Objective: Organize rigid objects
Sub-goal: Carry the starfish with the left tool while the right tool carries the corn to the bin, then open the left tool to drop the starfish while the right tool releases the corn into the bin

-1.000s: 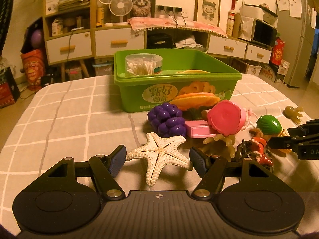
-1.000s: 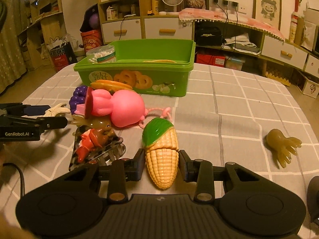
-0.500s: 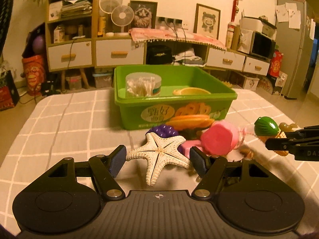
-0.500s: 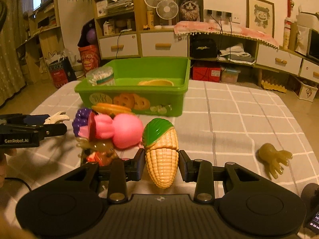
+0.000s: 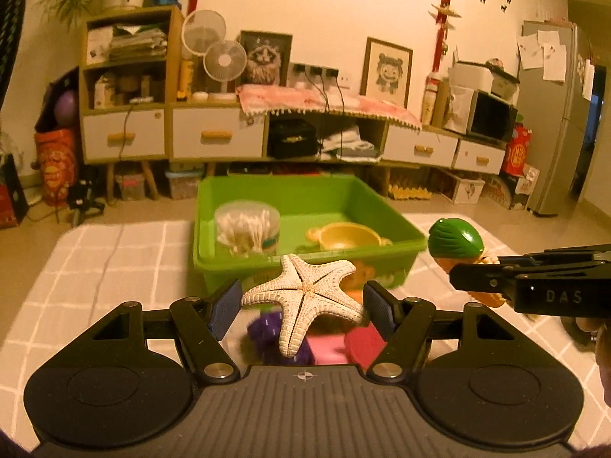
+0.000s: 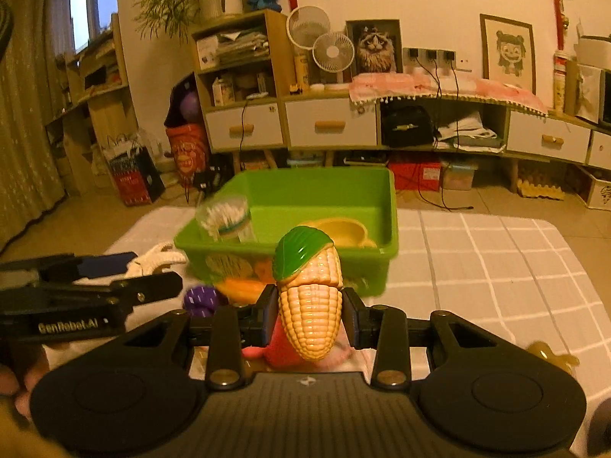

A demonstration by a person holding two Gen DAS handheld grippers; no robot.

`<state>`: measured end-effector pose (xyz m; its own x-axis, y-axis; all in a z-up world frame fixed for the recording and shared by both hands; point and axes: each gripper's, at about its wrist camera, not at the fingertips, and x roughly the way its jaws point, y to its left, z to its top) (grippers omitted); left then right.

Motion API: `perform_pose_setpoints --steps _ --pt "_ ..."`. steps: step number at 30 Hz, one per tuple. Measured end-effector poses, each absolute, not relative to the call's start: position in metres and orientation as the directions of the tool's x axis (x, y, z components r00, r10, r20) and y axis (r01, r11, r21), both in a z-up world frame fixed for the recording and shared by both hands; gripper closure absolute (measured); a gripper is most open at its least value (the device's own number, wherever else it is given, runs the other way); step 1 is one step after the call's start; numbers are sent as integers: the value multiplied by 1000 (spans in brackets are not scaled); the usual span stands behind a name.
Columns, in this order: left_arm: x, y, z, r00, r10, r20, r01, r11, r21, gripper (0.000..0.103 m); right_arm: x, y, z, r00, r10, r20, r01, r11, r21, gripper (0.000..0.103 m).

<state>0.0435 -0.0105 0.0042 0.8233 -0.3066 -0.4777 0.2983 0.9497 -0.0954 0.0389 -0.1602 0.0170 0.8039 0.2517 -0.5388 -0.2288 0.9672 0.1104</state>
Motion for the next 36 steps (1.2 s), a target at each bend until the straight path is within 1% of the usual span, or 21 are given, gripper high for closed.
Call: perform_pose_setpoints --steps 5,11,16,20,23,27,31,36 --pt "60 -6 21 835 -298 -462 283 954 -104 30 60 -162 28 786 301 -540 -212 952 221 91" --pt "106 -2 39 839 -273 -471 254 962 -104 30 93 -159 35 764 337 -551 -219 938 269 91" --pt "159 -7 39 815 -245 -525 245 967 -71 30 124 -149 30 741 340 -580 -239 939 246 91" --pt "196 -9 33 793 -231 -563 215 972 -96 30 143 -136 24 723 340 -602 -259 941 220 91" --pt "219 -11 24 764 -217 -608 198 975 -99 30 157 -125 20 702 350 -620 -283 936 208 91" --pt "241 -16 8 725 -179 -665 182 981 -66 30 172 -114 8 657 363 -661 -298 930 214 91" --pt "254 -9 -7 670 -164 -724 145 985 -89 30 180 -109 -4 629 369 -684 -306 927 218 91" --pt "261 -9 -14 633 -156 -758 138 987 -87 30 188 -107 -13 619 367 -694 -297 928 226 91"
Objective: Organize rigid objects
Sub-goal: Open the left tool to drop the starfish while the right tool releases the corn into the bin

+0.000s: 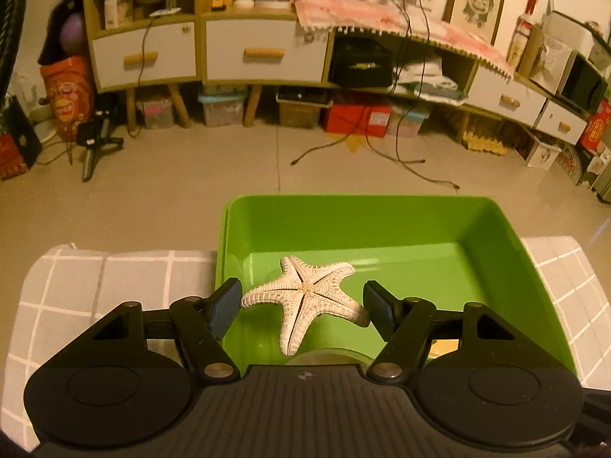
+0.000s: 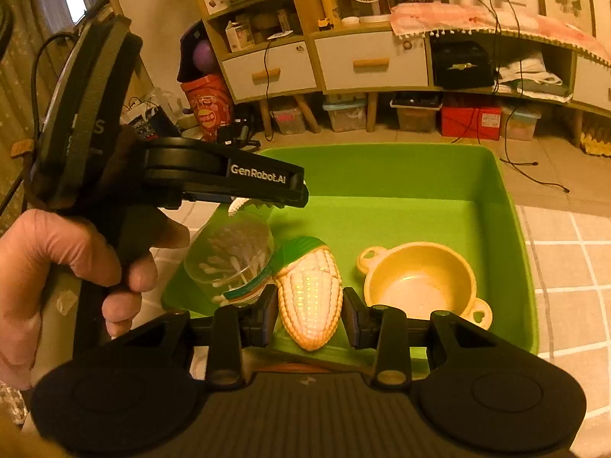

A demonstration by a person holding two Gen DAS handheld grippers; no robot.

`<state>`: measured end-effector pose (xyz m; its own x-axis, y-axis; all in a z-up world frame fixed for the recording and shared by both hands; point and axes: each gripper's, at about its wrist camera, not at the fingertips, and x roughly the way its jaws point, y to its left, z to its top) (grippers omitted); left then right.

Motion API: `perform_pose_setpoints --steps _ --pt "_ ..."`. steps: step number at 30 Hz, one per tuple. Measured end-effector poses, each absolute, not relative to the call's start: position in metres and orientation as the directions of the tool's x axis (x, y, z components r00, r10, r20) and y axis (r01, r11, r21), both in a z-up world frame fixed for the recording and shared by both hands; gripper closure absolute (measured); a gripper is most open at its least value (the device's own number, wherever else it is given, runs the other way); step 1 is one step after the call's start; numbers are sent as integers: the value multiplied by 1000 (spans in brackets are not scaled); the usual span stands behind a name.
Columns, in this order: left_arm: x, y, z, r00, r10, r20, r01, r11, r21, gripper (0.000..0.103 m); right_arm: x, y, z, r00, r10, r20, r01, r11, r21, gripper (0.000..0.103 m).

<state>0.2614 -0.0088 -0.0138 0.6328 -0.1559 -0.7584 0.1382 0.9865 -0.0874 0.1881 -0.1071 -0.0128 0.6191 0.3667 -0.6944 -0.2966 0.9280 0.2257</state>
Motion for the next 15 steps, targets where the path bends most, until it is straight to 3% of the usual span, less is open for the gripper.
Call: perform_pose_setpoints --steps 9,15 --pt "259 -9 -16 630 -142 -764 139 988 -69 29 190 -109 -12 633 344 -694 -277 937 211 90" --pt "259 -9 -10 636 -176 -752 116 984 -132 19 183 -111 -5 664 314 -679 -254 948 190 67"
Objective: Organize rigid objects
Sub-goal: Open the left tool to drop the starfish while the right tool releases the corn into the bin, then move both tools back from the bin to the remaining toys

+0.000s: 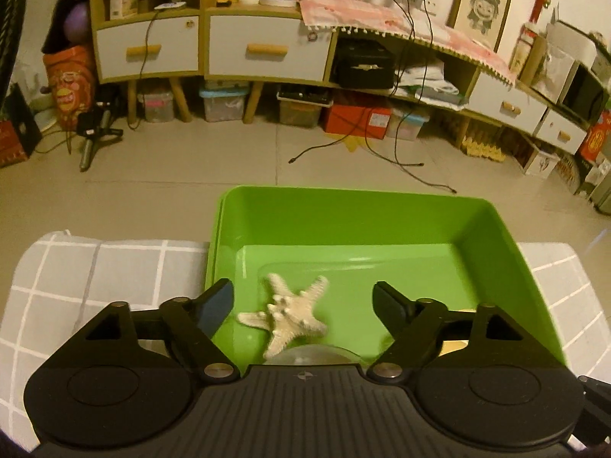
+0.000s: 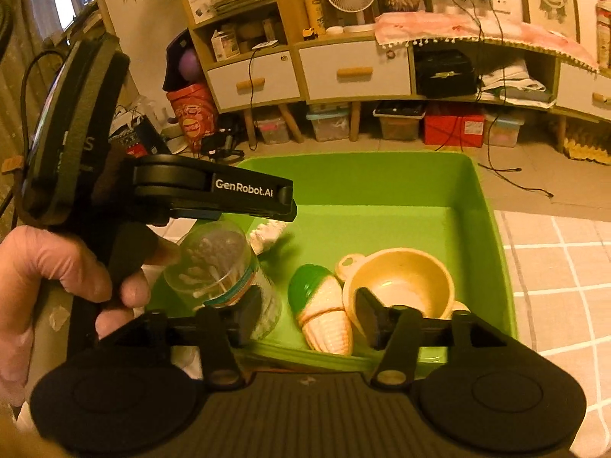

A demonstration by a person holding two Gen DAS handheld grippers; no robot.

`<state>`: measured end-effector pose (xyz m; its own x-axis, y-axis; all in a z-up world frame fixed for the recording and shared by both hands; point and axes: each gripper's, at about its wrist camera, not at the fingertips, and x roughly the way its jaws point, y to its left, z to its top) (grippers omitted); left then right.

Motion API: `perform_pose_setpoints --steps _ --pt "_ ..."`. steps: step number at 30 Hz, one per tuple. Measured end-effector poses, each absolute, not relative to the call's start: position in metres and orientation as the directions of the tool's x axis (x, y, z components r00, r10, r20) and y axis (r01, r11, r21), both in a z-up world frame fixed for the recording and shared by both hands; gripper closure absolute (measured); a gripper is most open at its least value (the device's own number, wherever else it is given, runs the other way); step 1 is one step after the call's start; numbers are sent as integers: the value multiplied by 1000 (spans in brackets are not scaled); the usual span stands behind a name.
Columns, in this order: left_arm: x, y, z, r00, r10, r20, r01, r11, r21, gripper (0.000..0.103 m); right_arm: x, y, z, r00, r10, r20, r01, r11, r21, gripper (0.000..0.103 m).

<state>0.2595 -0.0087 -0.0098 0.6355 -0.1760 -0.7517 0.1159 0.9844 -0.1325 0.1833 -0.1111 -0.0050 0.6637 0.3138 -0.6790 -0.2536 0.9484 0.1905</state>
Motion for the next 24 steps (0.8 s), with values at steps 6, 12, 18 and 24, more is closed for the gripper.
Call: perform_pose_setpoints --steps 6,12,18,24 --pt "250 -10 0 649 -169 -742 108 986 -130 14 177 -114 7 682 303 -666 -239 953 189 65" --pt "237 -6 19 664 -176 -727 96 984 -151 12 162 -116 24 699 297 -650 -232 955 187 62" --pt "220 -1 38 685 -176 -707 87 983 -161 10 146 -119 42 713 296 -635 -218 955 201 61" --pt "201 3 49 704 -176 -688 82 982 -168 7 128 -123 56 725 294 -622 -211 955 207 59"
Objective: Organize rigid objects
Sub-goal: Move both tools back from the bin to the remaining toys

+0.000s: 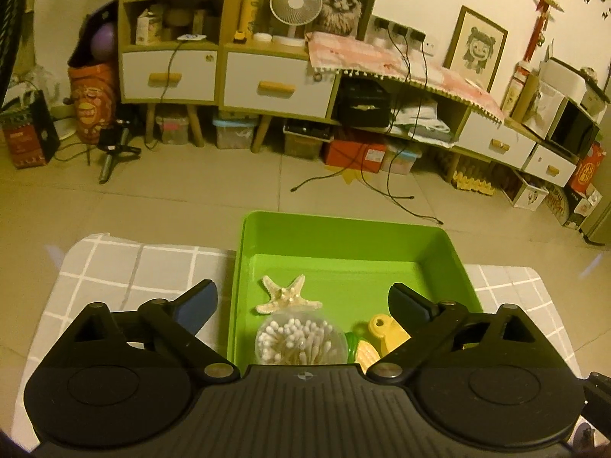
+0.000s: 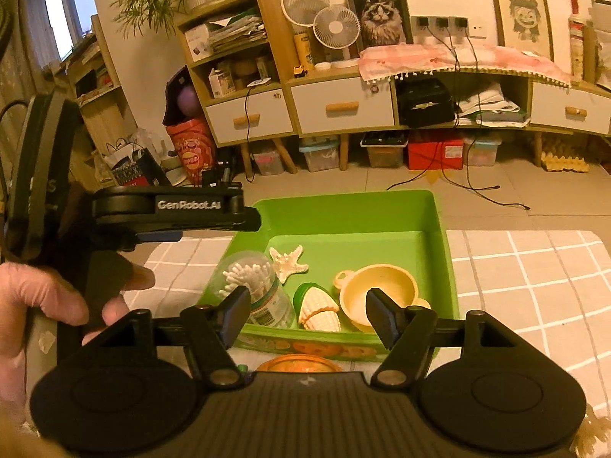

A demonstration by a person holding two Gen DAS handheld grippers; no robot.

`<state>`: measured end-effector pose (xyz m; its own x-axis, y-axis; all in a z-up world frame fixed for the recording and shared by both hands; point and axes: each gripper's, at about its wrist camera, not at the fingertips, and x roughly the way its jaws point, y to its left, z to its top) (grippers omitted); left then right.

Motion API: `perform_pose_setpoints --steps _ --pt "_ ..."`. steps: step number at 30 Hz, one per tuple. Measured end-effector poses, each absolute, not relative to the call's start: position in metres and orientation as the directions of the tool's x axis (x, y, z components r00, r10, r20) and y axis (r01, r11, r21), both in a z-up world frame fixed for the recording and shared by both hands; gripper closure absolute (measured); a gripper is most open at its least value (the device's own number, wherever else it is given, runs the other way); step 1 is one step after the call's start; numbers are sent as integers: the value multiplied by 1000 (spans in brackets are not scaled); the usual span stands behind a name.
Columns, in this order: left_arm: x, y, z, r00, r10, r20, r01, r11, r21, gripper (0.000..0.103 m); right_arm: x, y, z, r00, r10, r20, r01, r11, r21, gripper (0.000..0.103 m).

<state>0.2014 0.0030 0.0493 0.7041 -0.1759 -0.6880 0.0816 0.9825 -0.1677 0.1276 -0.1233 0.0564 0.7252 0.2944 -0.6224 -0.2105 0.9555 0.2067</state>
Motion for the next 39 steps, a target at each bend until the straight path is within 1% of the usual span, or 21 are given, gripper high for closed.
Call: perform_pose_setpoints --steps 7,15,20,22,28,36,39 --pt "171 8 60 734 -186 -654 96 980 -172 2 105 -126 67 732 297 -613 -211 955 210 53" --pt "136 13 59 746 -199 -635 102 977 -187 2 82 -131 71 734 297 -611 -211 955 210 49" --pt "116 13 56 752 -182 -633 112 982 -150 2 65 -131 70 737 294 -608 -230 956 183 47" --pt "107 14 53 752 -184 -633 116 982 -147 2 58 -131 69 738 293 -607 -237 956 173 44" --pt "84 18 40 749 -195 -633 125 980 -154 2 44 -133 61 737 293 -609 -252 955 155 44" --pt "58 21 17 746 -198 -636 150 980 -129 2 34 -147 43 736 292 -611 -215 956 198 43" --pt "52 23 10 747 -200 -634 151 980 -131 2 33 -150 39 744 277 -608 -200 961 193 43"
